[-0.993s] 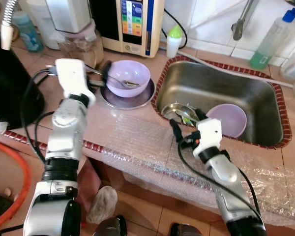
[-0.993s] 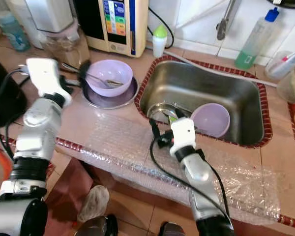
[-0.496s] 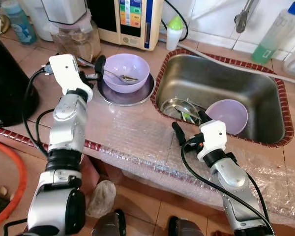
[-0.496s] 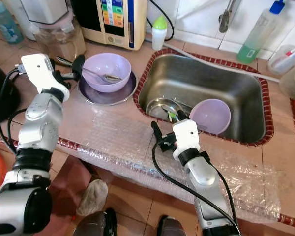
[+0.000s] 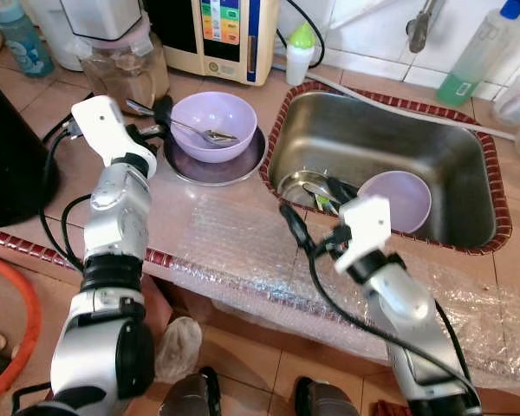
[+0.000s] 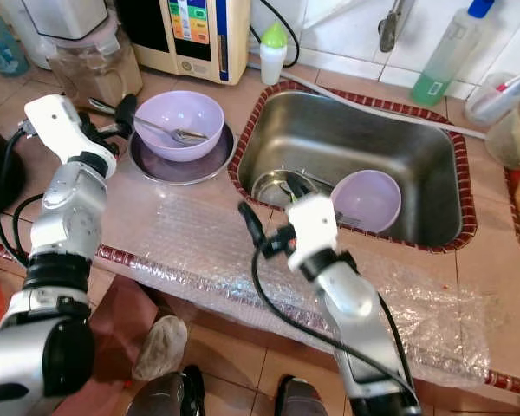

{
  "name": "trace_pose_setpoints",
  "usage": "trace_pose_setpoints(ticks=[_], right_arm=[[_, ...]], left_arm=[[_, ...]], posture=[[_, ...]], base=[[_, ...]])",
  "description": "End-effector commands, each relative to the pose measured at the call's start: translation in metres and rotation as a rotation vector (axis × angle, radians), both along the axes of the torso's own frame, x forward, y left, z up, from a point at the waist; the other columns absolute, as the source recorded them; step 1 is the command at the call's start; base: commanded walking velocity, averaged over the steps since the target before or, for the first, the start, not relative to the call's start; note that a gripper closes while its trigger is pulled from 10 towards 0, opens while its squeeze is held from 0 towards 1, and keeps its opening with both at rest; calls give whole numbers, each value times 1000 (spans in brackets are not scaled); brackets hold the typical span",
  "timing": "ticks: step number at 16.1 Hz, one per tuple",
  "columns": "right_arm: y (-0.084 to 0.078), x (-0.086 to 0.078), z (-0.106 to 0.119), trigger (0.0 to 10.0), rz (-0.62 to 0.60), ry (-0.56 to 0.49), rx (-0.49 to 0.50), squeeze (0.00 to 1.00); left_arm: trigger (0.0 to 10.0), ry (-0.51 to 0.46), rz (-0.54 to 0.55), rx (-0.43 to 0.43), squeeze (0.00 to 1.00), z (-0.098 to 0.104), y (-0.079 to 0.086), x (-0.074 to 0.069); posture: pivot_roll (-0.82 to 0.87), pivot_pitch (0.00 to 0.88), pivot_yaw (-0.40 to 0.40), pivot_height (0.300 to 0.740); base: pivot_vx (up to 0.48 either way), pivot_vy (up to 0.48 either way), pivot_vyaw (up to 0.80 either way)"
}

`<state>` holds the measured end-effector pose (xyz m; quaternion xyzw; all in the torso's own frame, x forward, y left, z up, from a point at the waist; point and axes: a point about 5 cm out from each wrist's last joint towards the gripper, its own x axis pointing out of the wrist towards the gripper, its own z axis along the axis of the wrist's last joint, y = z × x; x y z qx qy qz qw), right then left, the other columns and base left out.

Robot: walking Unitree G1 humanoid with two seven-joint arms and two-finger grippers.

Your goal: Kitchen organization

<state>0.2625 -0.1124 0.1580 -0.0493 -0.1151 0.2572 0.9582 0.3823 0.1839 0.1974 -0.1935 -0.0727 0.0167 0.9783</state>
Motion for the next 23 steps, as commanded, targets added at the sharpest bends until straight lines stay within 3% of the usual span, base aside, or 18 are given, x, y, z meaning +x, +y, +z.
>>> trace_pose_setpoints(ticks=[1, 6, 10, 15, 23], right_arm=[[3, -2, 8, 10000, 29, -10, 25, 0], [16, -6, 8, 10000, 184, 51, 38, 0], [14, -4, 5, 10000, 197, 61, -11, 0], [10, 1, 1, 10000, 180, 99, -4, 0], [15, 6, 5, 10000, 223, 73, -16, 0]], left_arm=[[0, 12, -32, -49, 0, 2, -4, 3], [0, 28, -74, -127, 0, 3, -10, 9], [0, 70, -80, -196, 0, -2, -8, 12], [0, 71, -72, -250, 0, -3, -6, 14], [0, 52, -62, -271, 0, 1, -1, 15]], posture=[[-124, 161, 3, 740], [-121, 153, 3, 740], [-121, 145, 6, 740], [-115, 137, 2, 740], [-103, 124, -5, 740]], base=[[0, 0, 0], [0, 0, 0], [0, 0, 0], [0, 0, 0], [0, 0, 0]])
